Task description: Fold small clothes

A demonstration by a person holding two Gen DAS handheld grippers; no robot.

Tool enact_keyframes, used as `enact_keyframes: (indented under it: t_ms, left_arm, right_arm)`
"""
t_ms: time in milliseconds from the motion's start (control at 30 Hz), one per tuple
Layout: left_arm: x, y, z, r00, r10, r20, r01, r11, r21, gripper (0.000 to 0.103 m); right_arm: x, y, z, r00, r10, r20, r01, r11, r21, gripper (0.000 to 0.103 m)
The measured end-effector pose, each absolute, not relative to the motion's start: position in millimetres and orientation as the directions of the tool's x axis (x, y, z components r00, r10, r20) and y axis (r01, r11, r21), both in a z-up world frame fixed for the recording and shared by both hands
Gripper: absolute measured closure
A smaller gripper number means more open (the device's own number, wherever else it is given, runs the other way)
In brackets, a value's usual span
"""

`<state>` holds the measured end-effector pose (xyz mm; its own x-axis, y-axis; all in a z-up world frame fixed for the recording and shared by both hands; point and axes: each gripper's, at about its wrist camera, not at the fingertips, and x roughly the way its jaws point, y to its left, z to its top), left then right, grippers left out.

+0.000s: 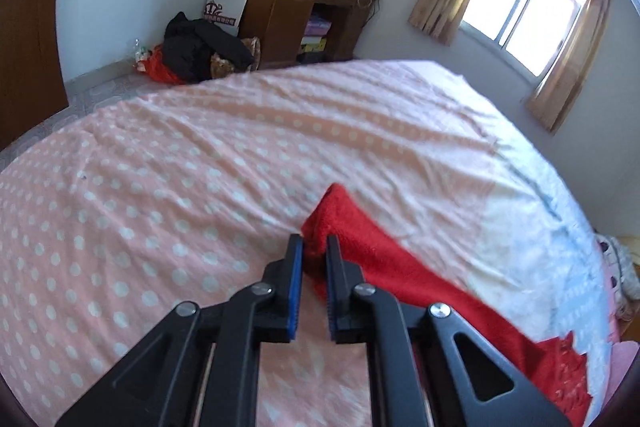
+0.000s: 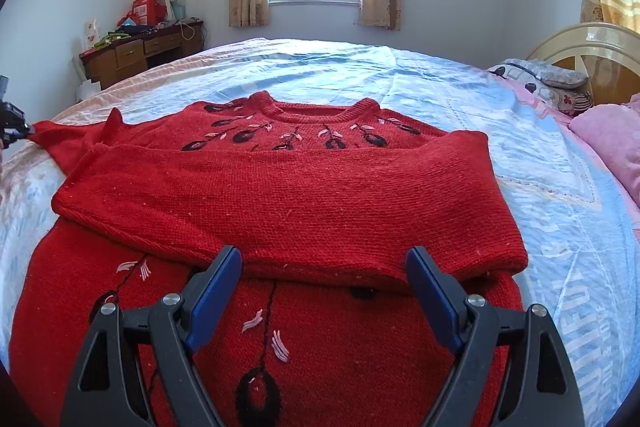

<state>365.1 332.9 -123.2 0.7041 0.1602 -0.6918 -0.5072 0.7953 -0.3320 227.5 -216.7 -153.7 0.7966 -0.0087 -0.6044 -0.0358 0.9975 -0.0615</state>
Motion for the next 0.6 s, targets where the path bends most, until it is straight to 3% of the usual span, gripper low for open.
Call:
enact_keyframes:
  t_ms: [233,433,533,600]
  left_arm:
    - [369,333,-141,0.666,0.171,-0.726,-0.523,0.801,-0.291,0.091]
    - [373,337,-164,0.640,0.168,-0.749,-0.551,0.780,-0.297,0.081]
    - [375,332,-161,0.644,0.165,-0.747,-0.539,0.791,-0.290,0.067]
    - [372,334,-158,0.653,0.174,-0.737,-0.552,0.776,-0.306,0.050]
  right_arm:
    - [226,-216,-153,0.801,-0.018,-0.599,-0.028,0.997,-0.067,0.018]
    - [226,-216,-153,0.802,-0.020,-0.597,-0.026,0.997,-0.068,0.018]
    - [225,-216,-153,0.802,-0.021,-0.596,-0.025,0.997,-0.070,0.018]
    - [225,-217,-153,0.803,-0.023,-0.596,-0.024,0.997,-0.070,0.018]
